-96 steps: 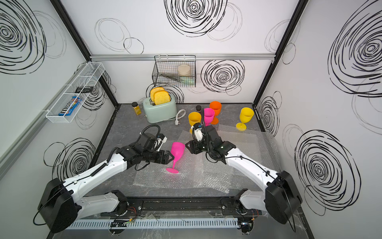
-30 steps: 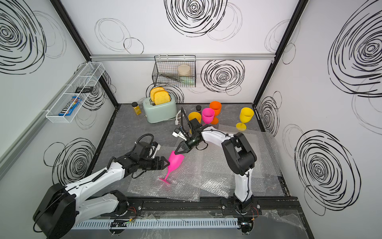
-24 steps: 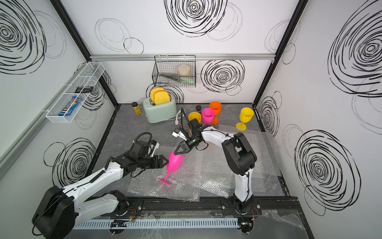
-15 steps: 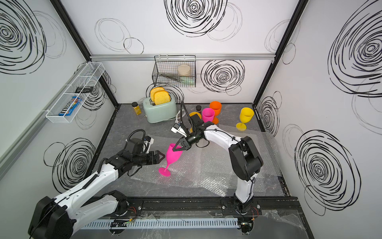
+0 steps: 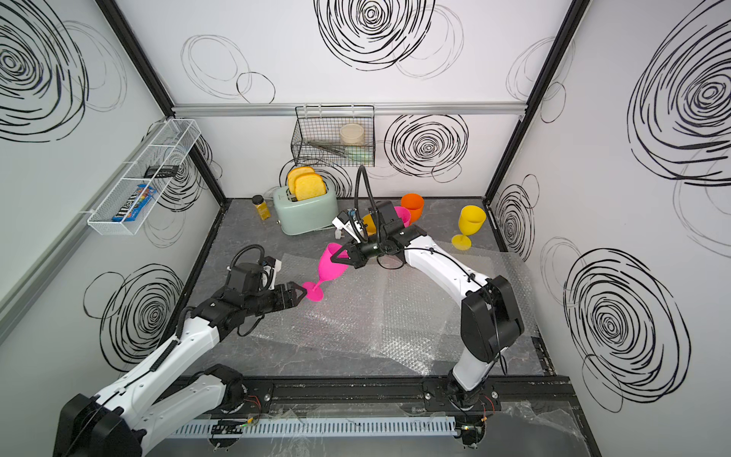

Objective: Unpack wine glasses from bubble wrap
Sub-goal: Pick up the wine glass from the bubble wrap, then place the wine glass at the center of the board.

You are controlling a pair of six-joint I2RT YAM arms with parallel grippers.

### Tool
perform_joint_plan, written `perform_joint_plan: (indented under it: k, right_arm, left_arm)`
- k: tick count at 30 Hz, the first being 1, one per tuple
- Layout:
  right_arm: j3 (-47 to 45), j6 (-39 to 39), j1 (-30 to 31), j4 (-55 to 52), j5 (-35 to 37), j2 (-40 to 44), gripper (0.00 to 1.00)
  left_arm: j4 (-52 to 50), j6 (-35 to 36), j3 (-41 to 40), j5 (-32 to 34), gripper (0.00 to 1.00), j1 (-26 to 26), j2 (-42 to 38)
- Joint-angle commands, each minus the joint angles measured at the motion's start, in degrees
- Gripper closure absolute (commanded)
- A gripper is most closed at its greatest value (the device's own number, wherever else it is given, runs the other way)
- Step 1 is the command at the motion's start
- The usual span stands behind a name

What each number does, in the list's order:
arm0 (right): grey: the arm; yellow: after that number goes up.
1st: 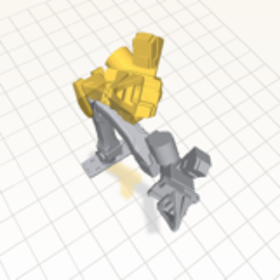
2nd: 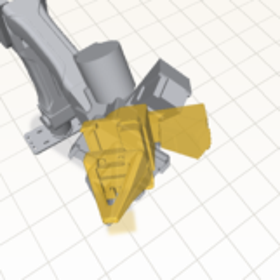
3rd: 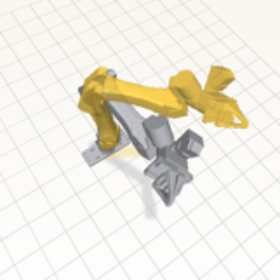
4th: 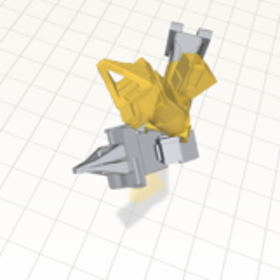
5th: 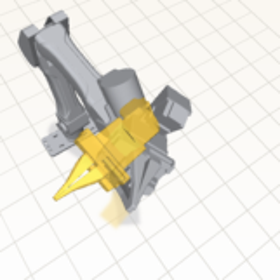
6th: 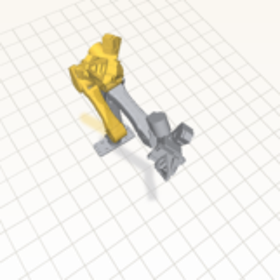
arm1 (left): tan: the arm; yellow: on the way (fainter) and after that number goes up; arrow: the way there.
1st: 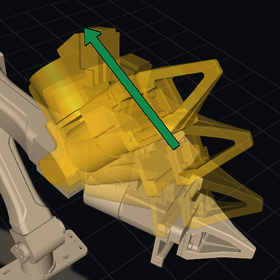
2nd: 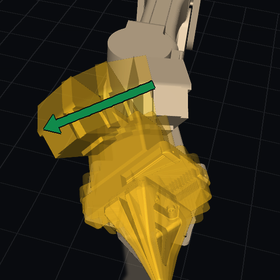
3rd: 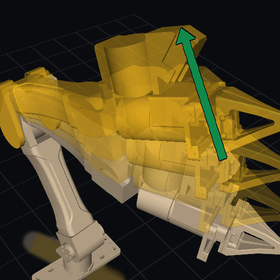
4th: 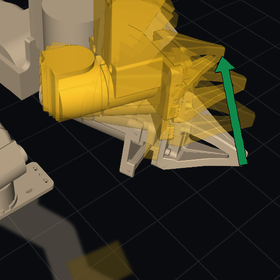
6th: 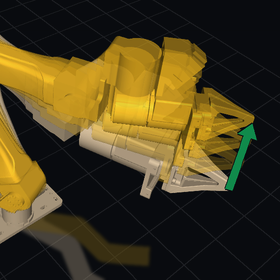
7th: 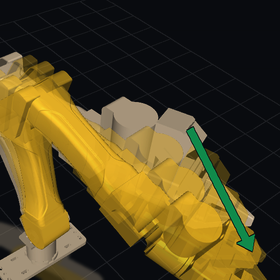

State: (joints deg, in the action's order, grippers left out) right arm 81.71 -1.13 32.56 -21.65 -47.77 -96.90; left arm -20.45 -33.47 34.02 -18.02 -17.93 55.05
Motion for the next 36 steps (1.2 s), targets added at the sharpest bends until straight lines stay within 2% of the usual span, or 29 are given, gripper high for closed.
perform_joint_plan:
  k: [1, 6, 12, 19, 24, 27, 36]
  right_arm:
    - [5.2, -2.6, 0.3, 0.6, 14.0, -3.0, 1.00]
    - [12.0, -4.1, 1.3, 0.0, 25.8, -7.3, 1.00]
    - [24.2, -1.3, 4.2, -6.5, 34.6, -15.3, 1.00]
    - [35.5, -0.3, 7.2, -10.1, 37.9, -24.4, 1.00]
    - [44.4, 1.7, 9.7, -14.4, 45.2, -30.4, 1.00]
    - [49.9, 1.8, 10.2, -18.7, 47.2, -33.6, 1.00]
    - [55.1, 1.7, 10.2, -24.0, 48.1, -36.9, 1.00]
  left_arm:
    - [1.2, -1.4, -1.1, -0.3, 0.17, 0.4, -0.3]
    - [1.5, -2.0, -1.4, -0.6, 0.17, 0.3, -1.0]
    - [1.6, -2.6, -1.8, -0.6, 0.17, -0.1, -1.1]
    - [2.1, -3.2, -2.0, -0.9, 0.17, -1.3, -1.3]
    - [2.0, -3.2, -1.5, -0.8, 0.17, -1.7, -1.7]
    - [1.7, -2.9, -1.1, -0.6, 0.17, -1.7, -1.6]
    - [1.7, -3.0, -0.9, -0.1, 0.17, -1.8, -1.2]
